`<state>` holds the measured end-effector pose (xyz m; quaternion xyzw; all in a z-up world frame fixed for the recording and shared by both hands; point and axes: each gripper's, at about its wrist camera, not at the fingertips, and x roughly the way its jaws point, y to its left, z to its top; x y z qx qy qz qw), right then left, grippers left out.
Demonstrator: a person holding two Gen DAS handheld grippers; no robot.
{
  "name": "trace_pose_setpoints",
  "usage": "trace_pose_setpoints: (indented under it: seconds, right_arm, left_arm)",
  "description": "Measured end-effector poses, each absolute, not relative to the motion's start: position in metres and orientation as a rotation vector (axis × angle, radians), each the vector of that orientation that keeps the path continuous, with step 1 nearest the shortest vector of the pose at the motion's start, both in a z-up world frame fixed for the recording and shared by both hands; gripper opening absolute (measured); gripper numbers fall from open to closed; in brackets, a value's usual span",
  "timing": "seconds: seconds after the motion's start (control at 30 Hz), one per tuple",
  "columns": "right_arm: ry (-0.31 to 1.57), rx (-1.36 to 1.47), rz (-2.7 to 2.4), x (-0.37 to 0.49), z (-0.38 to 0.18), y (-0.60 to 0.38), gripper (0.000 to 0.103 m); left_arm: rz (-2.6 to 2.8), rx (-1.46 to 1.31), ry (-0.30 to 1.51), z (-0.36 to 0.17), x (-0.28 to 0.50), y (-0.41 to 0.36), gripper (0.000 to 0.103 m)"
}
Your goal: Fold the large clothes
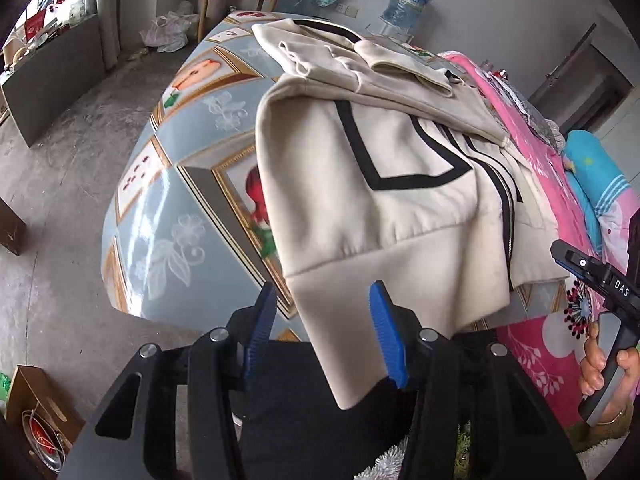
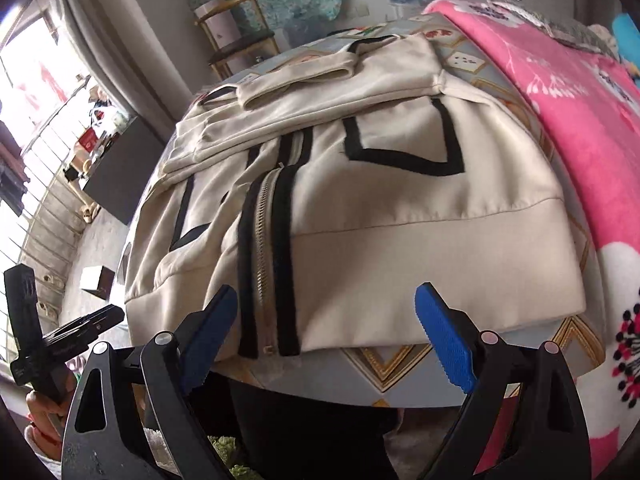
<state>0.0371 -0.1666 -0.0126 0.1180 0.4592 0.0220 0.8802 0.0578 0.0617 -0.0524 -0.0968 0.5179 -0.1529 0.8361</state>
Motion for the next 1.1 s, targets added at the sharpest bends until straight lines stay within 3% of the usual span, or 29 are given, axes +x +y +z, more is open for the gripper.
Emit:
trace_pose_setpoints:
  seconds: [0.27, 0.4, 0.53, 0.87, 0.97, 1.1]
  right_arm:
    - [0.926, 0.249, 0.103, 0.008, -0.019, -0.149, 0.087]
    - [0.893, 0.244, 0.061, -0.002, -0.011, -0.158, 0.087]
    - [0.866, 0.270, -0.014, -0.012, -0.004, -0.186, 0.087]
    - [0.794, 0.348, -0.267, -0.039, 0.004, -0.285, 0.087]
    - [0.802, 0.399, -0.249, -0.029, -0.002, -0.307, 0.082]
    - [0.844, 0.439, -0.231, -0.006, -0.021, -0.323, 0.070]
  left_arm:
    - [-0.332, -0.332, 1.061, -0.068, 0.042, 0.060, 0.046]
    - [-0.327, -0.363, 1.068, -0.073, 0.047, 0.060, 0.041]
    - [-0.315, -0.368, 1.074, -0.073, 0.048, 0.060, 0.036]
    - [-0.292, -0.377, 1.139, -0.077, 0.046, 0.065, 0.036]
    - [-0.283, -0.378, 1.137, -0.076, 0.047, 0.064, 0.034]
    - [-0.258, -0.352, 1.128, -0.074, 0.049, 0.061, 0.020]
